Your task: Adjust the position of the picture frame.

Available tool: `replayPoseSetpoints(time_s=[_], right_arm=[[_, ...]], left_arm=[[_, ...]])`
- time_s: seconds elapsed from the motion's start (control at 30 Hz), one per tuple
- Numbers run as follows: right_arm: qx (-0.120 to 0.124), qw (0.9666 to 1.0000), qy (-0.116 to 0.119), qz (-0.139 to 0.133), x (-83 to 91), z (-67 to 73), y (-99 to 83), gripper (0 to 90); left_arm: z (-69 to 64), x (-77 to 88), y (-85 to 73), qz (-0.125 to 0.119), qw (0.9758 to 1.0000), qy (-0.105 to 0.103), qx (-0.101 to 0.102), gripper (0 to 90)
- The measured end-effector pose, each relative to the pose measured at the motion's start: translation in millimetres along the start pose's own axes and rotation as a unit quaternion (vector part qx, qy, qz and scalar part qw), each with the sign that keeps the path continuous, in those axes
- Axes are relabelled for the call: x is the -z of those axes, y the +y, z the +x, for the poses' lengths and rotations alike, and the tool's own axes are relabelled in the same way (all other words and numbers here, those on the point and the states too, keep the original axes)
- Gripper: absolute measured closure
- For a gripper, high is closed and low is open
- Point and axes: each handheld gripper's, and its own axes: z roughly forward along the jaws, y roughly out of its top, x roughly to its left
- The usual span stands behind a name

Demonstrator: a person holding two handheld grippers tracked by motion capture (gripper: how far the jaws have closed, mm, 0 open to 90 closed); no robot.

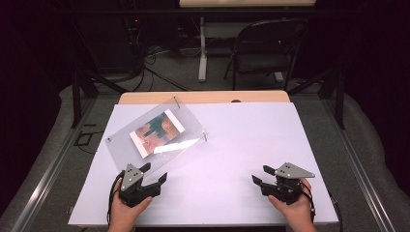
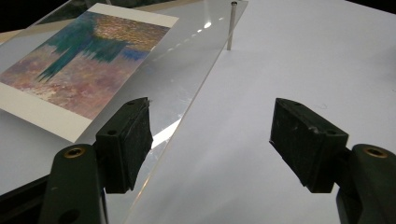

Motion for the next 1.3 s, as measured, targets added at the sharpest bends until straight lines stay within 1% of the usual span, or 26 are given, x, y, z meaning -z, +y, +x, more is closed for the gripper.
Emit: replayPoseSetpoints(time_s=[0.07, 0.2, 0.3, 0.37, 0.5, 0.57, 0.67, 0.7, 0.77, 0.83, 0.9, 0.93, 1.0, 1.03, 1.07, 1.1, 1.17, 1.23, 1.3], right_arm=[[0.002, 1.0000, -0.002, 0.000, 0.2, 0.2, -0.2, 42.5], [0.005, 1.0000, -0.006, 0.004, -0.5, 0.7, -0.4, 43.3], [0.002, 1.0000, -0.001, 0.007, -1.3, 0.9, -0.8, 45.3], [0.000, 1.0000, 0.000, 0.004, -1.7, 0.5, -0.3, 45.4], [0.000, 1.0000, 0.001, 0.001, -2.4, 1.1, 0.6, 44.9], [-0.005, 1.0000, 0.005, 0.004, -3.5, 1.5, 1.0, 43.9], [-0.006, 1.0000, 0.006, 0.004, -4.7, 1.9, 0.7, 42.7], [-0.006, 1.0000, 0.006, 0.004, -4.8, 1.9, 0.7, 42.8], [-0.008, 0.9999, 0.006, 0.008, -5.0, 0.7, 1.1, 43.6], [-0.016, 0.9997, 0.011, 0.012, -5.4, -0.9, 1.9, 45.9], [-0.018, 0.9997, 0.013, 0.012, -5.6, -3.0, 4.0, 48.2], [-0.016, 0.9997, 0.015, 0.013, -5.8, -3.9, 6.4, 48.3], [-0.012, 0.9997, 0.013, 0.015, -6.4, -3.8, 10.0, 50.0], [-0.006, 0.9998, 0.014, 0.015, -7.2, -4.1, 12.2, 50.1], [-0.004, 0.9997, 0.016, 0.015, -8.9, -4.0, 14.7, 51.2], [0.000, 0.9997, 0.018, 0.014, -10.2, -3.8, 16.2, 52.4], [0.007, 0.9996, 0.023, 0.016, -13.9, -2.4, 20.0, 53.7], [0.015, 0.9993, 0.029, 0.021, -20.0, -1.3, 24.8, 54.9], [0.018, 0.9990, 0.034, 0.022, -26.0, -0.7, 28.4, 55.2]], left_arm=[[0.6, 0.2, 0.2, 0.004, 1.0000, -0.001, 0.003, 29.2], [-0.1, -0.6, 0.1, 0.005, 1.0000, -0.002, 0.005, 29.4], [-1.0, -0.2, 0.0, 0.008, 1.0000, -0.004, 0.004, 31.0], [-1.0, 0.4, 0.0, 0.012, 0.9999, -0.004, -0.001, 32.7], [-0.9, 1.5, -0.5, 0.013, 0.9999, -0.008, 0.001, 34.6], [-0.9, 1.9, -0.5, 0.014, 0.9999, -0.007, 0.001, 34.5], [-0.1, 2.5, -0.3, 0.015, 0.9998, -0.001, 0.009, 34.2], [1.1, 2.3, -0.4, 0.021, 0.9996, -0.002, 0.016, 33.6], [3.2, 1.4, -1.1, 0.026, 0.9993, -0.004, 0.025, 33.0], [5.2, 1.2, -1.5, 0.031, 0.9989, -0.003, 0.035, 33.0], [6.0, 1.4, -1.5, 0.029, 0.9988, -0.004, 0.038, 33.3], [6.4, 2.1, -1.1, 0.026, 0.9989, -0.003, 0.039, 33.8], [6.2, 2.9, -0.3, 0.026, 0.9989, -0.004, 0.039, 34.3], [6.2, 2.9, -0.3, 0.026, 0.9989, -0.004, 0.039, 34.4], [5.3, 3.5, 0.2, 0.027, 0.9989, 0.001, 0.039, 34.8], [5.1, 4.2, 0.6, 0.030, 0.9988, 0.000, 0.040, 35.7], [5.4, 5.3, 1.2, 0.029, 0.9988, 0.000, 0.040, 38.2], [5.9, 7.0, 2.0, 0.028, 0.9987, 0.005, 0.042, 40.7], [7.6, 7.8, 2.1, 0.027, 0.9985, 0.003, 0.047, 43.6]])
